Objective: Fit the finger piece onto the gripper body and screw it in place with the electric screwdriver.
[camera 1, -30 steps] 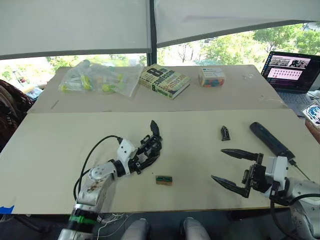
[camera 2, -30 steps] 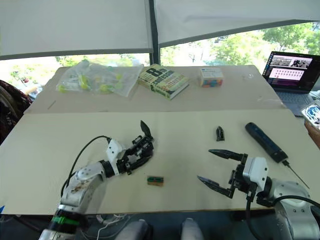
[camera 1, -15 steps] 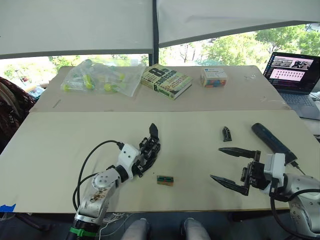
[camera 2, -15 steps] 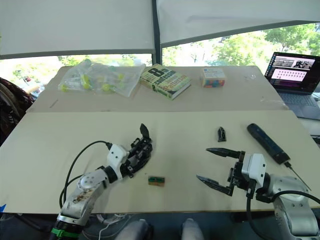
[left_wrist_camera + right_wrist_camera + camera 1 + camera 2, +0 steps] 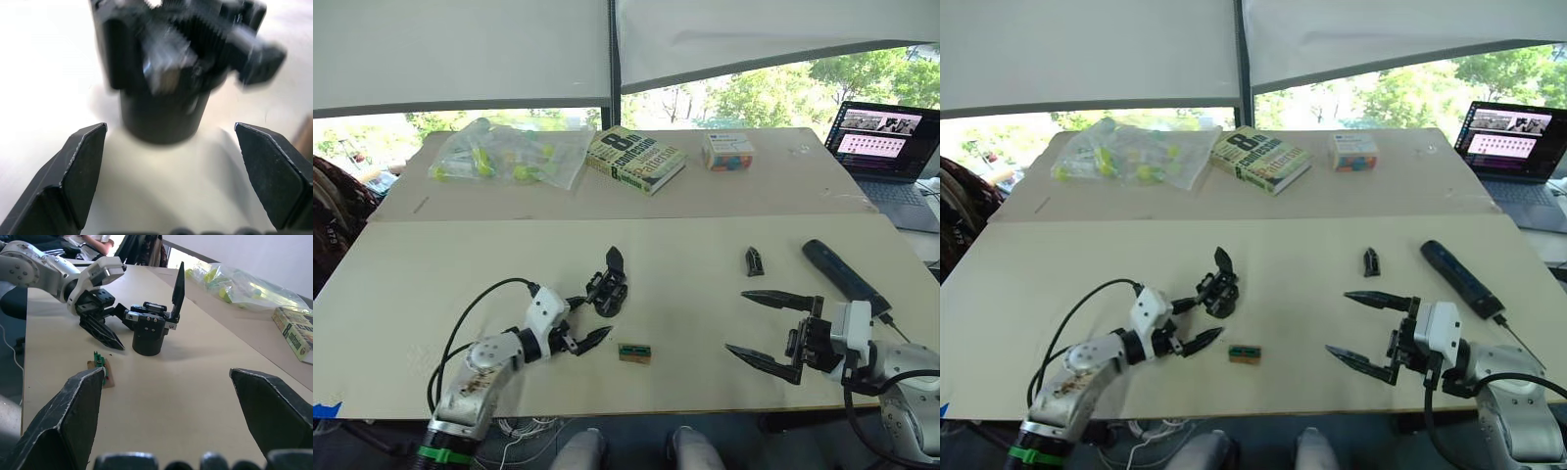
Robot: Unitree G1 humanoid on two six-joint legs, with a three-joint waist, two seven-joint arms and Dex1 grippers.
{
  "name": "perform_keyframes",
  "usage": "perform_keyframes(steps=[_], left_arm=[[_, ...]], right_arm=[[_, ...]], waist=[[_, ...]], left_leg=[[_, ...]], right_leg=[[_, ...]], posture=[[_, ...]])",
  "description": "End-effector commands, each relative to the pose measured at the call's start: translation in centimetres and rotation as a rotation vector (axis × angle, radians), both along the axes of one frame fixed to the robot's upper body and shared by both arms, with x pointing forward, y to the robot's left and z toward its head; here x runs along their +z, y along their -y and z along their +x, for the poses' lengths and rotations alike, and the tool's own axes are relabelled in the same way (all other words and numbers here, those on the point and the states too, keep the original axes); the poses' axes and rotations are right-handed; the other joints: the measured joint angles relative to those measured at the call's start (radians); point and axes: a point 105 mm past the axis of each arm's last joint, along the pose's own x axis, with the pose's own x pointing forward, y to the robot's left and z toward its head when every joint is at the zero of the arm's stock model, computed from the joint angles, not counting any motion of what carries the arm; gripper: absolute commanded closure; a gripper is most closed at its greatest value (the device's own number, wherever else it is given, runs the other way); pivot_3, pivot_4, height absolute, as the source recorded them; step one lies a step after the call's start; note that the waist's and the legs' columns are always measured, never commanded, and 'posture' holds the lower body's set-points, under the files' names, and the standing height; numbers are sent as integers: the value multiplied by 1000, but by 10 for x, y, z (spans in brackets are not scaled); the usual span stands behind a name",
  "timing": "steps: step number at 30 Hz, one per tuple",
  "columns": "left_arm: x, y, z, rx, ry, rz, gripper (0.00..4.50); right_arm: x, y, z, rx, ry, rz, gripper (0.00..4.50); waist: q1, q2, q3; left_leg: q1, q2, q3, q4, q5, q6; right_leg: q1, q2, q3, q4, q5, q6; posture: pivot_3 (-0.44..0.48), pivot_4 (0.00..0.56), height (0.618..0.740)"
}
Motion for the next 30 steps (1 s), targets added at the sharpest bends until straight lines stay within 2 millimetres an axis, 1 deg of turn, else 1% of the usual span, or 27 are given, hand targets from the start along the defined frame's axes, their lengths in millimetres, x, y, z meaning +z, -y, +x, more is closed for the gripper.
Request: perform_keyframes(steps=[1, 4, 6, 11, 15, 18, 25, 28, 30], left_arm=[[7, -13, 6, -84, 17, 16, 64], [11, -15, 14, -148, 32, 27, 64], [13, -13, 21, -194, 4, 8, 64], [14, -8, 37, -274, 23, 58, 64], [10, 0, 43, -356, 32, 108, 64], [9, 7, 44, -421, 42, 112, 64], [10, 18, 53, -432, 67, 83, 64], [12, 24, 47, -470, 58, 26, 867], [12, 26, 43, -491, 64, 11, 1811]], right_arm=[[8, 2, -1, 3, 31, 16, 0], [8, 1, -1, 3, 32, 16, 0], [8, 1, -1, 0, 34, 17, 0], [8, 1, -2, -8, 38, 18, 0], [8, 2, -4, -16, 36, 16, 0], [8, 2, -6, -23, 36, 16, 0], [6, 3, -9, -34, 31, 13, 0], [6, 3, -10, -37, 29, 13, 0], [5, 4, -10, -40, 27, 12, 0]], waist=[[0, 0, 0], [0, 0, 0], [1, 0, 0], [1, 0, 0], [-2, 0, 0], [-1, 0, 0], [0, 0, 0], [-2, 0, 0], [-3, 0, 0]], left_leg=[[0, 0, 0, 0, 0, 0], [0, 0, 0, 0, 0, 0], [0, 0, 0, 0, 0, 0], [-1, -1, 0, 0, 0, 0], [-1, -1, 0, 0, 0, 0], [-1, -1, 0, 0, 0, 0], [-1, -1, 0, 1, 0, 0], [-1, -1, 1, 1, 0, 0], [-1, -1, 1, 1, 0, 0]], right_leg=[[0, 0, 0, 0, 0, 0], [0, 0, 0, 0, 0, 0], [0, 0, 0, 0, 0, 0], [0, 0, 0, 0, 0, 0], [0, 0, 0, 0, 0, 0], [0, 0, 0, 0, 0, 0], [0, 0, 0, 0, 1, 0], [0, 0, 0, 0, 1, 0], [0, 0, 0, 1, 1, 0]], posture=[[0, 150, 740], [0, 150, 740], [0, 150, 740], [0, 150, 740], [0, 150, 740], [0, 150, 740], [0, 150, 740], [0, 150, 740], [0, 150, 740]])
